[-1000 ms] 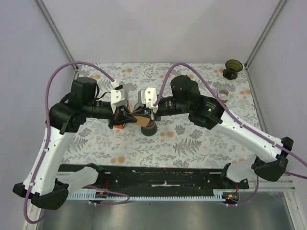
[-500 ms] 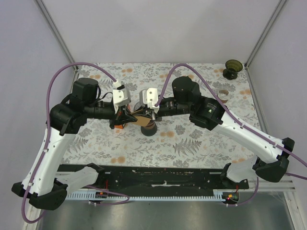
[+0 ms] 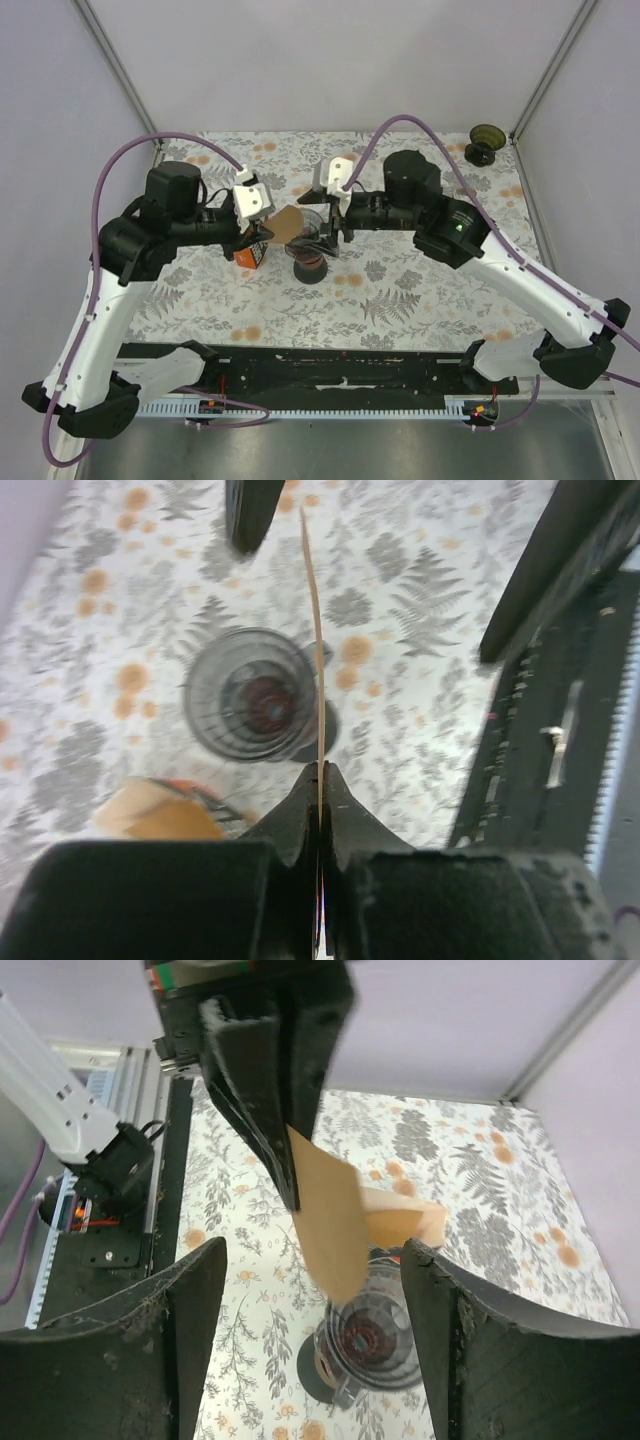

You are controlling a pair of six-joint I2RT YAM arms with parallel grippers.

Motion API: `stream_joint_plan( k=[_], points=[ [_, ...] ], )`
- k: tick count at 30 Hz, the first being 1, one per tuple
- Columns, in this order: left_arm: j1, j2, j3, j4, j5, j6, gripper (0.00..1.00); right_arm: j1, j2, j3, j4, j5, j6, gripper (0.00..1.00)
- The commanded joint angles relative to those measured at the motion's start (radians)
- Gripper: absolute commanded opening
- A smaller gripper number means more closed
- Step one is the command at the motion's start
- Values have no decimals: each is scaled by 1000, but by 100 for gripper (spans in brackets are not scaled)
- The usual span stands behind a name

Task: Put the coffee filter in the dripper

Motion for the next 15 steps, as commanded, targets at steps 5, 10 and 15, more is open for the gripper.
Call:
stream_joint_plan(
  k=[5,10,15],
  points=[
    [-2,-153,-45,133,-436,646,2,-130,-139,-4,-2,99,381,80],
    [-2,-464,-498,705,-397,1169,2,-177,-134,-21,-15,119,523,80],
    [-2,-662,-873,1120,-208,1478,2,-180,-70,17,-13,93,546,83]
  ],
)
